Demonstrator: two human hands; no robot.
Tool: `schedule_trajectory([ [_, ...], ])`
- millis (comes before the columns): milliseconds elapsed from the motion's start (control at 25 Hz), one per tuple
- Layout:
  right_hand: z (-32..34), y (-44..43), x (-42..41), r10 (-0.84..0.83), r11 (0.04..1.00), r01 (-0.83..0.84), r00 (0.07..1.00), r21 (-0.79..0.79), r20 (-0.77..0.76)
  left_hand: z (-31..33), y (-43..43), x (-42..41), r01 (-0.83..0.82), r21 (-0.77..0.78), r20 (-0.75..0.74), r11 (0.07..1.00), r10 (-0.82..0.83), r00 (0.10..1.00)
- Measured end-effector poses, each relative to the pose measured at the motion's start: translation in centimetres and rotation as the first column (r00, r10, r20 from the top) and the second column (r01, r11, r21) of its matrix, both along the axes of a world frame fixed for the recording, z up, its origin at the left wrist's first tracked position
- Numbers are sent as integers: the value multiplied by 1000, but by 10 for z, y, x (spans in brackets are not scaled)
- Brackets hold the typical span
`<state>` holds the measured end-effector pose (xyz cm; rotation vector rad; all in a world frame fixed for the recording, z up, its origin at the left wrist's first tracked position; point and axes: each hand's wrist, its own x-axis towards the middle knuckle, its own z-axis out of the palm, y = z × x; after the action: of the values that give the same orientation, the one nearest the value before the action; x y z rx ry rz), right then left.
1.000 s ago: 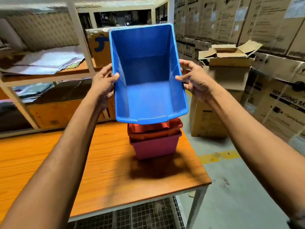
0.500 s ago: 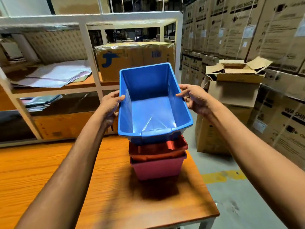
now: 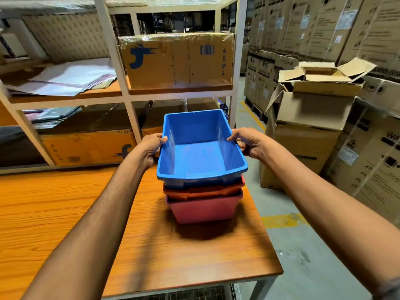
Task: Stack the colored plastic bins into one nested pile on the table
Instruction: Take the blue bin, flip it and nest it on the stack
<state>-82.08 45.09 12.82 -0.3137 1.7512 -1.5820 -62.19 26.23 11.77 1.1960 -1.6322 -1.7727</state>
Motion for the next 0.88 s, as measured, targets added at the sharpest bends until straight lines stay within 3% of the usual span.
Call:
schedule_trajectory([
  [240,-27,-9,-6,-33,989,38,999,143,-39,-24,-1,-8,-6,29,102,1000,3,995],
  [600,-34,-16,-8,-49,969,79,990,236,-132,-33,-8,-14,-1,-82,230,997,20,973],
  [880,-6,-12,-10,-98,991,103,993,84,-57,-13,-7,-18,-42,-172,125,984,64,990],
])
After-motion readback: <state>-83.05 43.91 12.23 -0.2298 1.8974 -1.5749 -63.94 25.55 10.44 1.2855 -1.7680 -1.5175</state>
